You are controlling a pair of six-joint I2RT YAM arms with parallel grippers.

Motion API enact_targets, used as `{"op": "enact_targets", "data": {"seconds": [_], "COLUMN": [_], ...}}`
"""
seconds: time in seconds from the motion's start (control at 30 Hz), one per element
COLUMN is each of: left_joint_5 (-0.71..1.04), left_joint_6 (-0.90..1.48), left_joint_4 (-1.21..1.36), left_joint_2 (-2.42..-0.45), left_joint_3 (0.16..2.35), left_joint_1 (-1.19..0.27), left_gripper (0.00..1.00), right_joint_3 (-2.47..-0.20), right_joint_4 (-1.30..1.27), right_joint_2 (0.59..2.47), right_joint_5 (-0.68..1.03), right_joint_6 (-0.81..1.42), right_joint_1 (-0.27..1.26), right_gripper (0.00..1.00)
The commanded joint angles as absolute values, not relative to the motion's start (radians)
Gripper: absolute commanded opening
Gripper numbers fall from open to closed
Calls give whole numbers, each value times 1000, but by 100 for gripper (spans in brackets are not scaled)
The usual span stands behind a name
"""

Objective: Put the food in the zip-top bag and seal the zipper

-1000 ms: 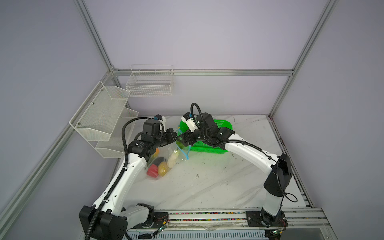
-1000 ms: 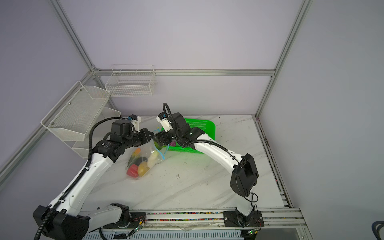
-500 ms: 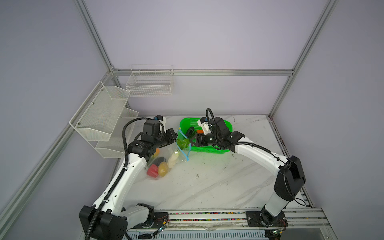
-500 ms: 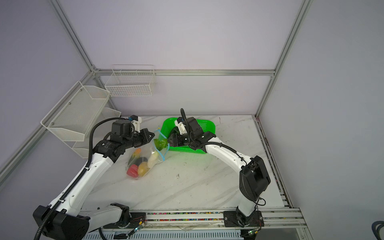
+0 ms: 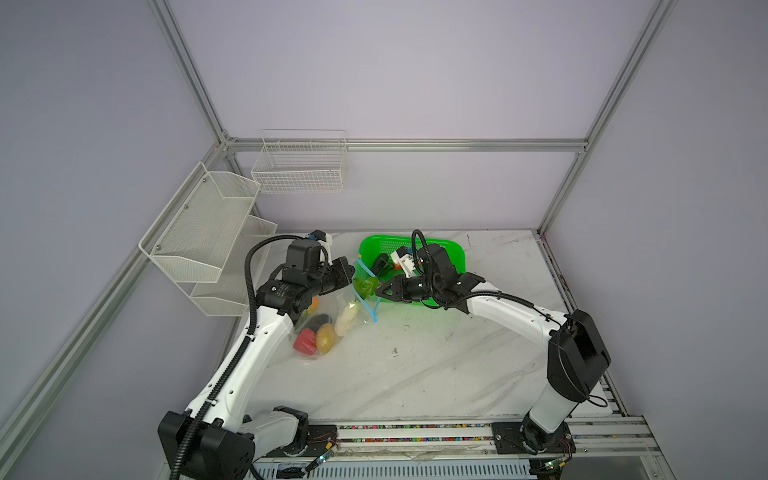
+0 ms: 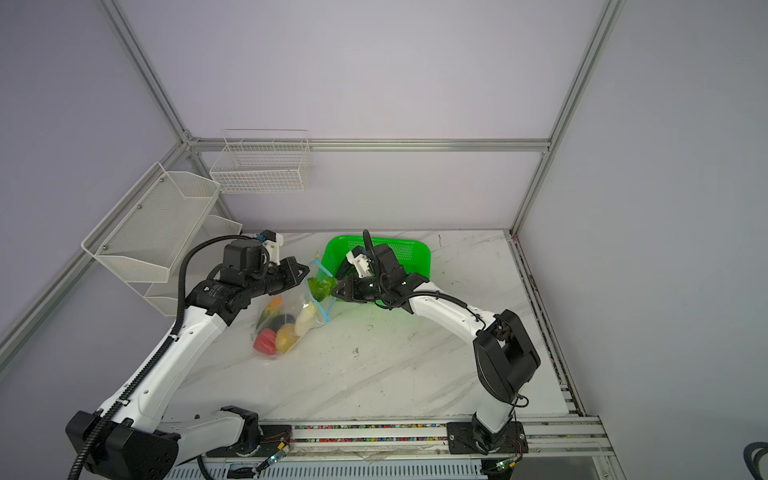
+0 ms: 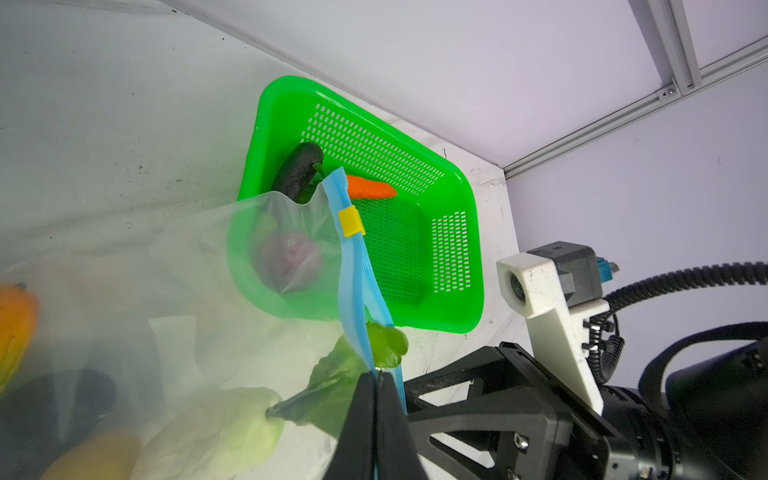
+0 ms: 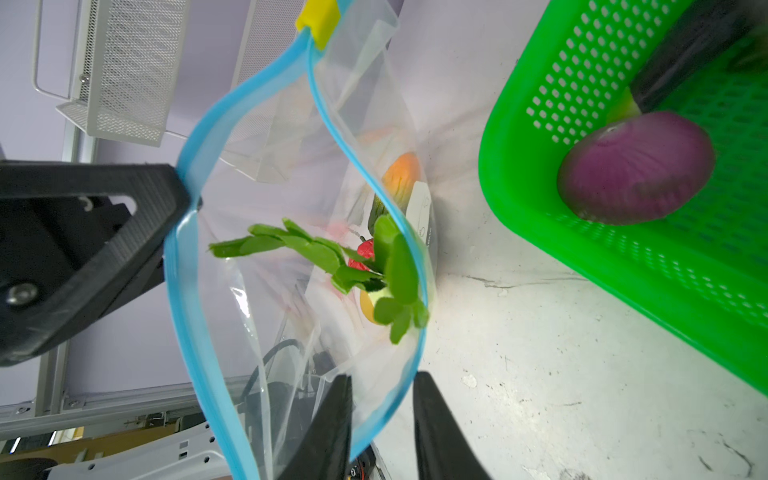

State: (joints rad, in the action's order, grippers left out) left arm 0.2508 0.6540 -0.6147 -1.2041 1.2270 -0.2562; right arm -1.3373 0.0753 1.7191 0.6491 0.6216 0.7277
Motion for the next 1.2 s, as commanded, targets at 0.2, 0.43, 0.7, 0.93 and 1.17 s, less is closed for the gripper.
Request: {"op": "enact_targets", "data": {"seconds": [0.2, 0.43, 0.7, 0.93, 1.17], "left_joint_5": [269, 271, 272, 264, 232], "left_joint_6": [652, 650, 653, 642, 630], "left_joint_4": [-574, -574, -570, -597, -647], "left_joint_2": [-1180, -1172, -1168, -1158, -1124], "left_joint_3": [1272, 1261, 1259, 1299, 1359], "left_joint_1": [-239, -232, -229, -227, -218], "left_gripper": [0, 0, 0, 0, 0], "right_joint_3": [-1331, -1325, -1349, -1399, -1546], "right_joint_4": [18, -13, -11, -27, 22], "right_joint_2": [1734, 1762, 1756, 1758, 1797], "right_joint_5": [678, 685, 690, 702, 702], "right_joint_6": [656, 686, 679, 670, 641], "right_joint_1": [732, 733, 739, 746, 758], "right_gripper": [15, 25, 12, 2, 0]}}
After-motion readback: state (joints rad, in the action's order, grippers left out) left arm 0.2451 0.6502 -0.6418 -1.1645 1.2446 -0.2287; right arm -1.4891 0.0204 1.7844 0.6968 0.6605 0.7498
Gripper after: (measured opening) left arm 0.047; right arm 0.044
